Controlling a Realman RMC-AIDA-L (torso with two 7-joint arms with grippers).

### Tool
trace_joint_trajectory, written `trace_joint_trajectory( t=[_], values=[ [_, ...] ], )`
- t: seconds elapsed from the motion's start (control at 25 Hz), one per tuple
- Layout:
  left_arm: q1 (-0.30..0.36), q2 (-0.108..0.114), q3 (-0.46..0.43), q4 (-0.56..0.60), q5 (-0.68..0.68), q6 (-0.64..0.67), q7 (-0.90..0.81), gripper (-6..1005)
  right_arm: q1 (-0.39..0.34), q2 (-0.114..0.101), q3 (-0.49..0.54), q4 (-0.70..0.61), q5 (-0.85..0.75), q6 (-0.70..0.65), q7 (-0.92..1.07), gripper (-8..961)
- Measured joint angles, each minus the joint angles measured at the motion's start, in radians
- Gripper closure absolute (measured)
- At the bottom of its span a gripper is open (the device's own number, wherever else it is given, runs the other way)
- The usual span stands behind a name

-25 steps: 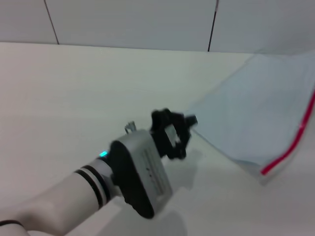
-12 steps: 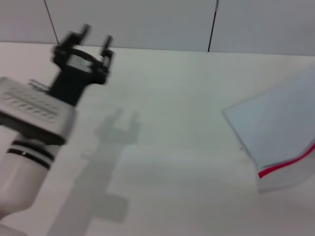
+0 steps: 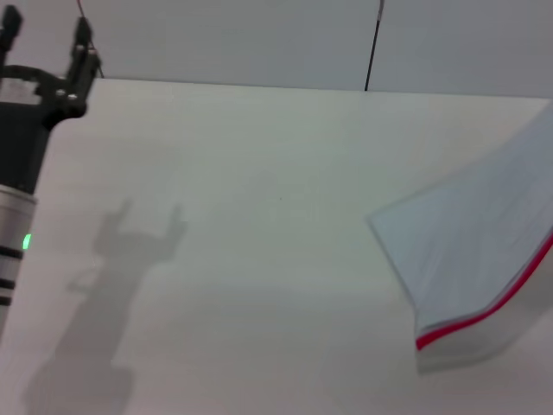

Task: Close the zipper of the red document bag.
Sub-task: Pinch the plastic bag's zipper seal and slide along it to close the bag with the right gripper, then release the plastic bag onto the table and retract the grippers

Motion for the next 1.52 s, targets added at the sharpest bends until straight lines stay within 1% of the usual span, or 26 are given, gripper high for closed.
trace_joint_trajectory(
  t=[0.04, 0.08, 0.12, 0.2, 0.24, 0.4, 0.52, 0.6, 0.72, 0.8, 0.88, 1.0, 1.04, 1.16, 1.24, 1.28, 1.36, 1.52],
  values=[
    [-0.006, -0.004, 0.000, -0.033, -0.001, -0.036, -0.036, 293, -0.002, -0.001, -0.002, -0.014, -0.029, 0.007, -0.001, 97],
    [-0.008, -0.005, 0.000, -0.040, -0.001, -0.043, -0.043, 269, -0.001, -0.001, -0.001, -0.027, -0.047, 0.002, -0.002, 84],
    [-0.011, -0.008, -0.001, -0.056, -0.001, -0.055, -0.058, 245, 0.004, -0.002, 0.007, -0.040, -0.051, -0.025, -0.004, 70],
    [-0.024, -0.018, -0.003, -0.090, -0.002, -0.075, -0.076, 245, 0.021, -0.002, 0.040, -0.053, -0.031, -0.131, -0.004, 58],
    [-0.026, -0.019, -0.003, -0.093, -0.002, -0.077, -0.076, 246, 0.031, -0.001, 0.058, -0.051, -0.020, -0.223, -0.005, 58],
    [-0.029, -0.025, -0.004, -0.105, -0.003, -0.098, -0.078, 246, 0.035, -0.001, 0.029, -0.067, -0.062, -0.269, -0.007, 61],
    [-0.035, -0.030, -0.004, -0.127, -0.005, -0.112, -0.079, 245, 0.045, 0.000, 0.098, -0.067, 0.008, -0.369, -0.007, 61],
    [-0.039, -0.035, -0.003, -0.139, -0.005, -0.122, -0.080, 245, 0.039, 0.003, 0.126, -0.065, 0.035, -0.392, -0.007, 61],
    [-0.039, -0.038, -0.004, -0.147, -0.005, -0.139, -0.080, 245, 0.028, 0.004, 0.171, -0.078, 0.072, -0.417, -0.008, 61],
    [-0.039, -0.039, -0.004, -0.150, -0.006, -0.143, -0.080, 245, -0.001, 0.002, 0.171, -0.087, 0.058, -0.371, -0.008, 61],
    [-0.037, -0.040, -0.004, -0.151, -0.006, -0.149, -0.080, 246, -0.035, 0.004, 0.155, -0.112, -0.004, -0.252, -0.008, 61],
    [-0.032, -0.040, -0.005, -0.155, -0.006, -0.165, -0.080, 246, -0.068, 0.006, 0.133, -0.177, -0.188, -0.045, -0.010, 61],
    [-0.032, -0.040, -0.005, -0.159, -0.006, -0.168, -0.081, 246, -0.072, 0.006, 0.128, -0.194, -0.243, 0.001, -0.010, 61],
    [-0.034, -0.040, -0.005, -0.168, -0.006, -0.174, -0.081, 249, -0.069, 0.006, 0.117, -0.233, -0.392, 0.085, -0.010, 61],
    [-0.035, -0.041, -0.004, -0.169, -0.006, -0.181, -0.081, 252, -0.050, 0.005, 0.097, -0.261, -0.491, 0.088, -0.009, 61],
    [-0.035, -0.041, -0.004, -0.170, -0.006, -0.186, -0.081, 253, -0.037, 0.004, 0.090, -0.273, -0.531, 0.074, -0.009, 61],
    [-0.035, -0.041, -0.004, -0.170, -0.006, -0.192, -0.082, 255, -0.003, 0.003, 0.089, -0.287, -0.591, -0.015, -0.009, 61],
    [-0.041, -0.043, 0.001, -0.176, -0.006, -0.195, -0.087, 258, 0.048, 0.013, 0.144, -0.271, -0.554, -0.352, -0.009, 61]
  ],
)
